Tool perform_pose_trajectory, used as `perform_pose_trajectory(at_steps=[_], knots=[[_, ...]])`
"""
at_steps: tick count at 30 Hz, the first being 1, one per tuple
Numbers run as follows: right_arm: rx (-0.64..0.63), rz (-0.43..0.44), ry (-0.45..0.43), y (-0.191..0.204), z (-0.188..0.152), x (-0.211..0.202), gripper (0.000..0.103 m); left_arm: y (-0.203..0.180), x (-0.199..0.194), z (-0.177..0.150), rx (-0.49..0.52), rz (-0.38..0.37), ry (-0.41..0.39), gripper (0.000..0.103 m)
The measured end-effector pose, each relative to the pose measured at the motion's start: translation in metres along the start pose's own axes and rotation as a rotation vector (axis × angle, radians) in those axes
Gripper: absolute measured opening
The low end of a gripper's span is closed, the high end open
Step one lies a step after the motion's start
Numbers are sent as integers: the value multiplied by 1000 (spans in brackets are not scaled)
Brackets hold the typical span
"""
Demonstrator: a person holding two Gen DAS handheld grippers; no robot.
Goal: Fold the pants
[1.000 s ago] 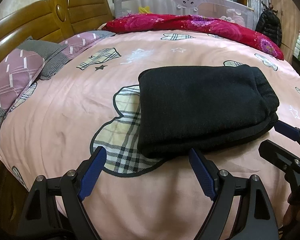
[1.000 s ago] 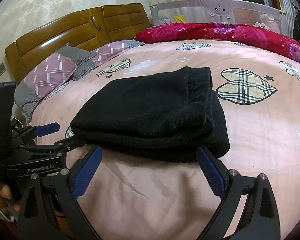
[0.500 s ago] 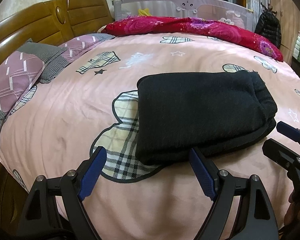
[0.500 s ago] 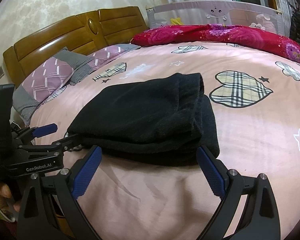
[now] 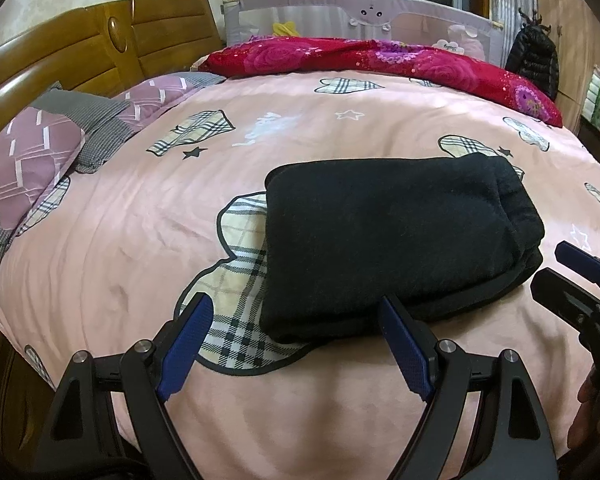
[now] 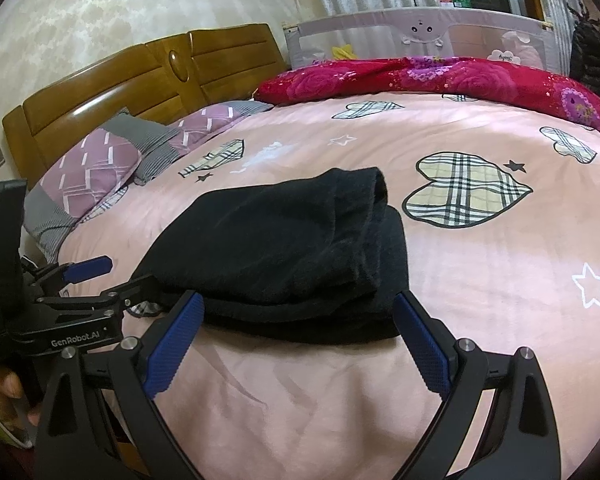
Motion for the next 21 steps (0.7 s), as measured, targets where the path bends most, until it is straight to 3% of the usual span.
perform_pose_trajectory(at_steps=[21], knots=[[18,23,-13,-4,6,-3,95,-14,-5,12,31,16,-16,85]])
Point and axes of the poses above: each gripper's, at about its wrist camera, not at the fingertips, and x roughly the way its jaws point, y to its left, z to its top, the point moved 10 cm from there along x, roughly the way its jaws point, and after that the axes turned 10 degrees about y, right-handed, at the moved point
